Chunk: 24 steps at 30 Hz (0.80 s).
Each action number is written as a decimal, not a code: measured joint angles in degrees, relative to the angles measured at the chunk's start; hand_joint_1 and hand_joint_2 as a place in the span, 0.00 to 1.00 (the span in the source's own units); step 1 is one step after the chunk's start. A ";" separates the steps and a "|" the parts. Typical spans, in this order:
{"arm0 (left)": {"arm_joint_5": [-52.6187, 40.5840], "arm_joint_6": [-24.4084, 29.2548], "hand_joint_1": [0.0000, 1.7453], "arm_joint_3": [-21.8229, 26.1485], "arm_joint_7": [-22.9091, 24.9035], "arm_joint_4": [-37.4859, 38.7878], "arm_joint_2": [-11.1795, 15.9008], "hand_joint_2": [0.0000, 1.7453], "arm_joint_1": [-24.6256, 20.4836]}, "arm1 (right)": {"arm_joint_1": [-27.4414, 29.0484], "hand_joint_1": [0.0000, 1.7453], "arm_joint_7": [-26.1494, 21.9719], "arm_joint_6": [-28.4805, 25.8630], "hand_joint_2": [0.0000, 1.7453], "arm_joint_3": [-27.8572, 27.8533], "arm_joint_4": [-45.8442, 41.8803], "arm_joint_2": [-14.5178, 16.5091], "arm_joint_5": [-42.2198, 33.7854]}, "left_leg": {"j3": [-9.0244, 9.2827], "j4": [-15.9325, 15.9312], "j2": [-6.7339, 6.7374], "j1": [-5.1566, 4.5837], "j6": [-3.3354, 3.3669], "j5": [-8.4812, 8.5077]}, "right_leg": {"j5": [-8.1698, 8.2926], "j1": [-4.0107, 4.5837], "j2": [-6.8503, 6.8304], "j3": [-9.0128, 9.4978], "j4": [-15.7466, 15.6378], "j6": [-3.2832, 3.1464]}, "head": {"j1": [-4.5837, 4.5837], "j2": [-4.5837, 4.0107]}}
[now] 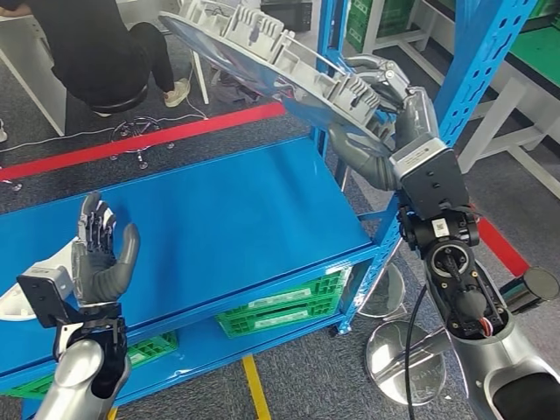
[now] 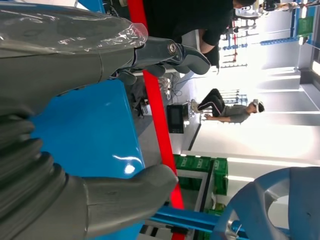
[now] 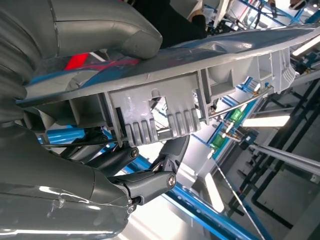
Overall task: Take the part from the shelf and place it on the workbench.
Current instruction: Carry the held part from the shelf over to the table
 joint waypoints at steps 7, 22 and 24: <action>-1.10 0.86 0.00 0.00 -0.03 -0.20 0.00 1.00 0.09 | -0.13 1.00 0.33 0.73 1.00 0.43 0.00 0.00 -2.64 | 0.00 0.00 0.00 0.00 0.00 0.00 | 0.00 0.00 0.00 0.00 0.00 0.00 | -0.03 0.00; -2.45 0.91 0.00 0.00 0.11 -1.19 0.10 1.00 0.18 | -0.14 1.00 1.34 0.58 1.00 0.97 -0.02 0.00 -1.71 | -0.05 0.05 -0.03 -0.10 0.05 -0.04 | -0.01 -0.13 -0.04 0.00 -0.02 0.03 | -0.04 0.00; -2.66 0.91 0.00 0.00 0.26 -1.38 0.19 1.00 0.19 | -0.15 1.00 1.43 0.59 1.00 1.10 -0.02 0.00 -1.53 | -0.08 0.10 -0.04 -0.16 0.11 -0.08 | -0.03 -0.20 -0.05 0.00 -0.01 0.08 | -0.05 0.00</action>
